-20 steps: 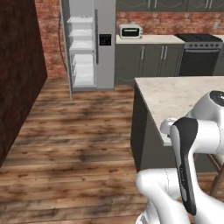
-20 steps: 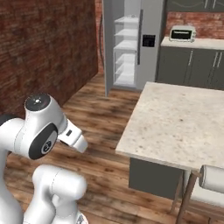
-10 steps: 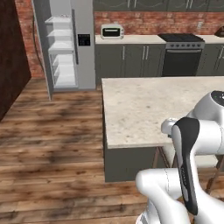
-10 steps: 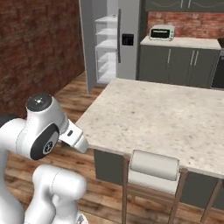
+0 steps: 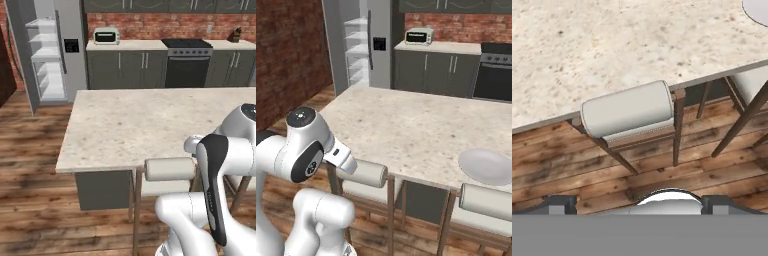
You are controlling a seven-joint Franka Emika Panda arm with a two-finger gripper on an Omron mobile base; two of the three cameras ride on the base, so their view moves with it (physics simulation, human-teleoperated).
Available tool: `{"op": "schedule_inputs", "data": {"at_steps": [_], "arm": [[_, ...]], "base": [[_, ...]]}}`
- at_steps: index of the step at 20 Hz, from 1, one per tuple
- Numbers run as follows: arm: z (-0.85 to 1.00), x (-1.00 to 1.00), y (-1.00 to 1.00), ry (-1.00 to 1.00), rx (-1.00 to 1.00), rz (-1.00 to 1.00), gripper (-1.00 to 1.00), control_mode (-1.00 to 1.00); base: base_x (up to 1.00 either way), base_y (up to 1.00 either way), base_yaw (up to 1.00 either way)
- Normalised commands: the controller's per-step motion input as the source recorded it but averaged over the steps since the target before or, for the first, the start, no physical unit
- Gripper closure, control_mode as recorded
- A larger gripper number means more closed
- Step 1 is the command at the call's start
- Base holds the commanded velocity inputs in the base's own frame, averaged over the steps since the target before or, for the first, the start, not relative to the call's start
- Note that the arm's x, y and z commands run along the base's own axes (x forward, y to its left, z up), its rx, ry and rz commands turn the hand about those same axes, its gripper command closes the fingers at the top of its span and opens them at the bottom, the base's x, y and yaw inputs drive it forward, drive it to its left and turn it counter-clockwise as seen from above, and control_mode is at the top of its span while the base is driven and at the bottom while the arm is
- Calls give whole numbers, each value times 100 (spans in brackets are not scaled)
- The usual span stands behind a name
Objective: Place two dumplings into each of the tupperware containers and then place the containers in the fridge.
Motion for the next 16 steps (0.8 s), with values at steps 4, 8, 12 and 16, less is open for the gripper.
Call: {"op": "schedule_inputs", "data": {"at_steps": [4,8,12,16], "arm": [[0,0,0,0,0,0,-100,100],[0,0,0,0,0,0,-100,100],[0,0,0,0,0,0,-100,100],[0,0,0,0,0,0,-100,100]], "base": [[8,-100,0],[17,-100,0],[18,-100,0],[14,-100,0]]}}
